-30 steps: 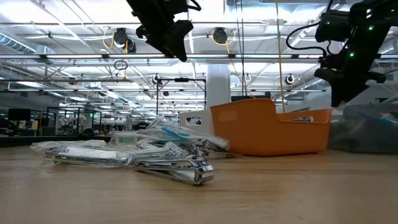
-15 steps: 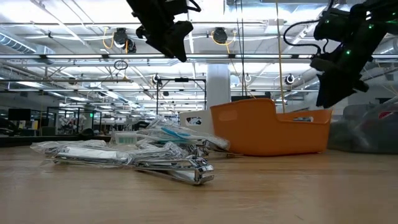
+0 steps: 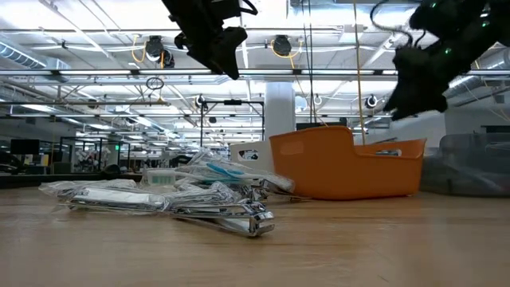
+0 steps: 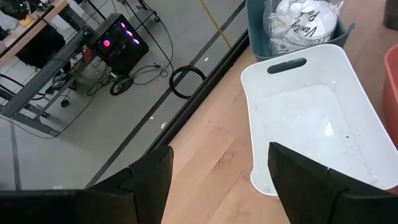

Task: Pick & Place Travel size toiletries
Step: Adjust the black bin

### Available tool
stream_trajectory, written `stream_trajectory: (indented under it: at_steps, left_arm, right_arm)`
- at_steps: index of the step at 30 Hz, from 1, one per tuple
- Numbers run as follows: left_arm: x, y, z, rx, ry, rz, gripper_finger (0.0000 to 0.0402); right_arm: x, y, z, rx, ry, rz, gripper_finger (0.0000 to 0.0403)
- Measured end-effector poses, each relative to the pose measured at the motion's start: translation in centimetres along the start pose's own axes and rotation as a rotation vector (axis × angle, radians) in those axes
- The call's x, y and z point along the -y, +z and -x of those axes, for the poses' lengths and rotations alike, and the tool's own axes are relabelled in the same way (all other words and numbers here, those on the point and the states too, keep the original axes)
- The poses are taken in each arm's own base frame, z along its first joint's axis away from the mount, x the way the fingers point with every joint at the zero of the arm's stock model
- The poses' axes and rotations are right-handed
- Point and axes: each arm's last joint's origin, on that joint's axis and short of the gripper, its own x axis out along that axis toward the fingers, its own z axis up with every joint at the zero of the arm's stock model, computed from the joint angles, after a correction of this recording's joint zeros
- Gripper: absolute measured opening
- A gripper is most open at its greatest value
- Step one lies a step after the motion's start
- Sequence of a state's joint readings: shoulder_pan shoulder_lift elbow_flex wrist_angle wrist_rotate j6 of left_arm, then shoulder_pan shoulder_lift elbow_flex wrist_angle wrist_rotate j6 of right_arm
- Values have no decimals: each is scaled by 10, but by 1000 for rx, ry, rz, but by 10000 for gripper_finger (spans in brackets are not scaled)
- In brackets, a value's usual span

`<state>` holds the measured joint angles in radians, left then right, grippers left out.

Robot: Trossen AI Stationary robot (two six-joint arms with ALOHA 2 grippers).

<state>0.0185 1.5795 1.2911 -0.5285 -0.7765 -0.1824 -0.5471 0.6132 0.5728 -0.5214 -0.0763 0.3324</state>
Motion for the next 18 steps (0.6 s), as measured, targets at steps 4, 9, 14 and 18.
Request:
stream_trajectory:
  at_steps: [4, 9, 14, 18]
  left_arm:
    - [0, 0, 0, 0, 0, 0, 257]
    - [-1, 0, -1, -1, 3, -2, 257]
    - [-1, 0, -1, -2, 4, 6, 257]
    - [-1, 0, -1, -1, 4, 13, 257]
  right_arm:
    - [-14, -1, 8, -7, 254, 63, 193]
    - [-19, -14, 15, -175, 203, 73, 178]
    - [-13, -28, 13, -353, -86, 48, 118]
    - [-14, -35, 4, -494, -138, 49, 43]
